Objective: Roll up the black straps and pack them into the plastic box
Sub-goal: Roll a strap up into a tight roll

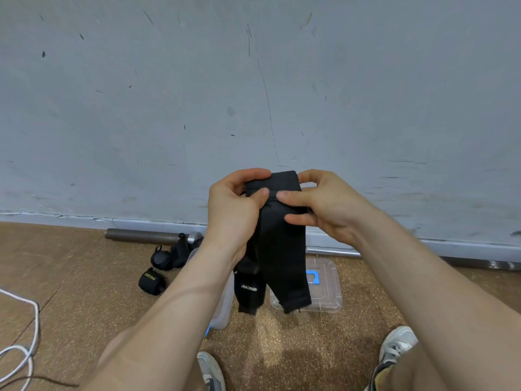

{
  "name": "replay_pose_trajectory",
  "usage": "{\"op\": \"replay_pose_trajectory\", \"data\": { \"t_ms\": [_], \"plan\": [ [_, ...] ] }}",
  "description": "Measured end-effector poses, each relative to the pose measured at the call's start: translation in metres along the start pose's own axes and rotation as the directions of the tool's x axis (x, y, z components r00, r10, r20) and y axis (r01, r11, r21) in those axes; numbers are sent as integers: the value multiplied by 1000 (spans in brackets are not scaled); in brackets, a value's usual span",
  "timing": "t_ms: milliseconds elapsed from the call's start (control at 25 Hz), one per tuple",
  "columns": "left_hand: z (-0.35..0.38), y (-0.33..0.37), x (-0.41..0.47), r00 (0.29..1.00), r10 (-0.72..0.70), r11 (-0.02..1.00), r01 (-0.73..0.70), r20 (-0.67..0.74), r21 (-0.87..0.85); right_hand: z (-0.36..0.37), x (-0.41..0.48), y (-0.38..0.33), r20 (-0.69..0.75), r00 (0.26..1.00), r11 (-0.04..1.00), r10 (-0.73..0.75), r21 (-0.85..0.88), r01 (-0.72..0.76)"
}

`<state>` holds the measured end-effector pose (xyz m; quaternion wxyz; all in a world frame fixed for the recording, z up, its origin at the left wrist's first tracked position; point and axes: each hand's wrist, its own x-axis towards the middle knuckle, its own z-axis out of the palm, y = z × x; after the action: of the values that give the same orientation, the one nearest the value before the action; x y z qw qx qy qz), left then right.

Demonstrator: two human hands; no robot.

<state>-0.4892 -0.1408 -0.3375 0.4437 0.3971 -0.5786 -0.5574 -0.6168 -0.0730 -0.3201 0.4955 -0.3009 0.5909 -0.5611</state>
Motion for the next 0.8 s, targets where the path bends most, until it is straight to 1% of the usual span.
{"op": "replay_pose_trajectory", "data": {
  "t_ms": [40,80,120,160,200,280,320,360,400,480,520,560,600,640,680,720,760,800],
  "plan": [
    [0,1,-1,1000,10,1000,-10,-17,13,5,-1,2,-53,996,990,-77,-123,70],
    [-1,3,-1,999,19,1000,-18,-36,17,8,-1,4,-92,978,954,-185,-255,156],
    [-2,5,-2,998,24,1000,-23,-55,12,12,-2,5,-100,956,914,-275,-335,228],
    [-3,7,-2,997,24,1000,-24,-68,-1,14,-2,5,-76,948,902,-308,-340,266],
    [-4,8,-2,997,22,1000,-24,-72,-18,15,-3,4,-40,962,933,-269,-258,251],
    [-7,7,-1,999,12,999,-14,-53,-37,14,-5,2,90,993,996,-82,-12,84],
    [-8,6,-1,999,2,999,-3,-37,-34,14,-5,3,153,988,998,-8,69,-2],
    [-9,5,0,1000,-10,999,10,-15,-34,12,-4,3,185,982,992,31,114,-53],
    [-9,5,0,999,-29,998,30,18,-54,11,-2,4,177,984,987,32,152,-59],
    [-10,6,0,988,-91,989,105,123,-106,7,3,2,87,996,955,-17,296,-10],
    [-12,6,0,969,-135,982,160,208,-105,4,6,0,25,999,919,-31,394,18],
    [-16,5,0,930,-189,974,219,315,-60,0,8,-2,-52,998,871,-28,489,50],
    [-20,3,-1,867,-250,965,258,431,42,-5,10,-4,-131,991,817,-16,570,88],
    [-25,1,-2,789,-306,952,249,533,178,-11,12,-6,-201,980,776,2,618,125],
    [-29,-1,-4,730,-344,934,201,590,296,-17,14,-7,-244,970,767,6,623,152],
    [-31,-4,-4,729,-349,920,149,588,362,-21,15,-8,-265,964,806,-11,568,165],
    [-32,-5,-3,776,-319,923,123,543,366,-24,15,-9,-256,965,881,-58,441,170],
    [-34,-5,-2,844,-263,941,117,468,318,-26,14,-10,-199,973,953,-115,254,164]
  ]
}}
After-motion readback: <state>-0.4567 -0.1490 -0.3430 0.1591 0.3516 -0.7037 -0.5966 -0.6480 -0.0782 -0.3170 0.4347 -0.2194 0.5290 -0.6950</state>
